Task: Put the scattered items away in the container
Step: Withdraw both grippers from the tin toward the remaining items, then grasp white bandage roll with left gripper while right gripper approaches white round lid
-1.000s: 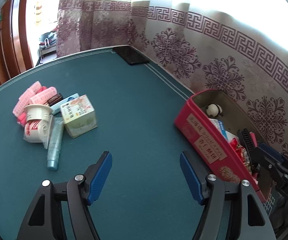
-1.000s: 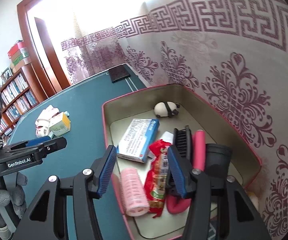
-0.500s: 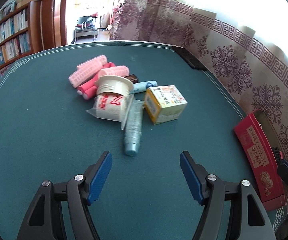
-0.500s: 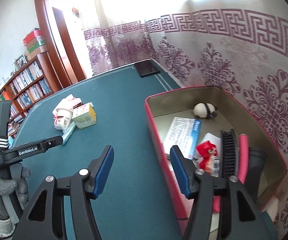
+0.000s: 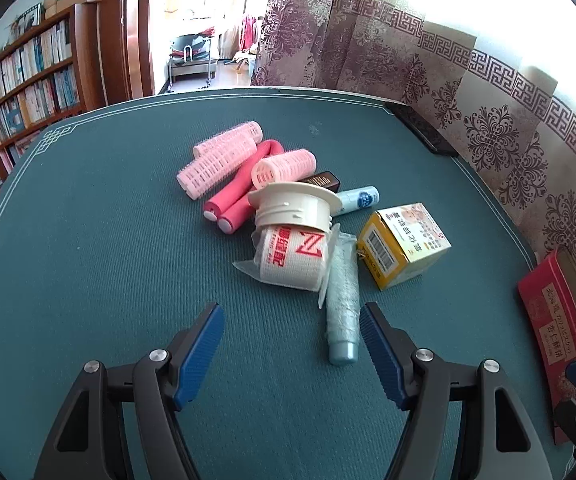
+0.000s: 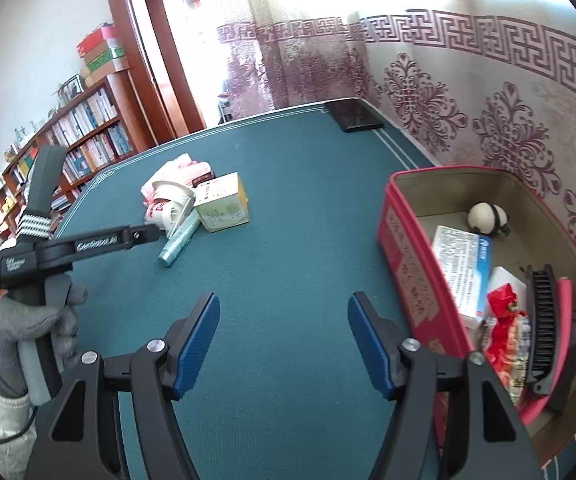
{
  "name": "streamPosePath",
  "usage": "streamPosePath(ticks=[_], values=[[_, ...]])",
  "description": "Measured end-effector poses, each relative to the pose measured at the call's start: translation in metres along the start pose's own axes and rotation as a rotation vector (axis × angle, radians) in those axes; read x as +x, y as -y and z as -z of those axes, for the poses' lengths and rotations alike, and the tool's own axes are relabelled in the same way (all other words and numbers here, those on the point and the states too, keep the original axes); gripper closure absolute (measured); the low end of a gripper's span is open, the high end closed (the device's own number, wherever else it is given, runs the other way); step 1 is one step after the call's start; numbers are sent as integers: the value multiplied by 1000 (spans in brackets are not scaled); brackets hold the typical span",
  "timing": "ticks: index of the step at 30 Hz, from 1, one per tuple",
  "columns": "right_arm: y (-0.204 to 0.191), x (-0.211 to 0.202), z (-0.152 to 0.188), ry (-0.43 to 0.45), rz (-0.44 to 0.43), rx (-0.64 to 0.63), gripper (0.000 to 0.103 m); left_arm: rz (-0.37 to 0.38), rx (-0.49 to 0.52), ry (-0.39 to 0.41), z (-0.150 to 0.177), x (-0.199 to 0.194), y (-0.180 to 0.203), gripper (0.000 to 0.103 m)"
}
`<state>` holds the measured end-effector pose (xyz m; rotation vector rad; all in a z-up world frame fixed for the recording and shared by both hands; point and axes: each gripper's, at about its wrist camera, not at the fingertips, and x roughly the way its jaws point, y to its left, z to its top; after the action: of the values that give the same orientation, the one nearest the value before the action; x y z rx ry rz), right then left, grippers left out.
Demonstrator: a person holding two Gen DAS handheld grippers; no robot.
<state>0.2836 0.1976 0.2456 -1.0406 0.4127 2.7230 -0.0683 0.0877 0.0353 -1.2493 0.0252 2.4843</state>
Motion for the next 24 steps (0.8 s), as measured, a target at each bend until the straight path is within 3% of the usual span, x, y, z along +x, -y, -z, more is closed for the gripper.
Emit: streamPosePath(ticks=[15,20,24], values=[[-21,35,-6,-64,-47,-27,32,2,15,2,-32,41,-5,32],[-23,43,-9,-75,-49,-21,32,34,36,3,-27,44,-7,56],[-28,50,-14,-82,-62,-20,32,48,23,10,-20,40,-13,60]])
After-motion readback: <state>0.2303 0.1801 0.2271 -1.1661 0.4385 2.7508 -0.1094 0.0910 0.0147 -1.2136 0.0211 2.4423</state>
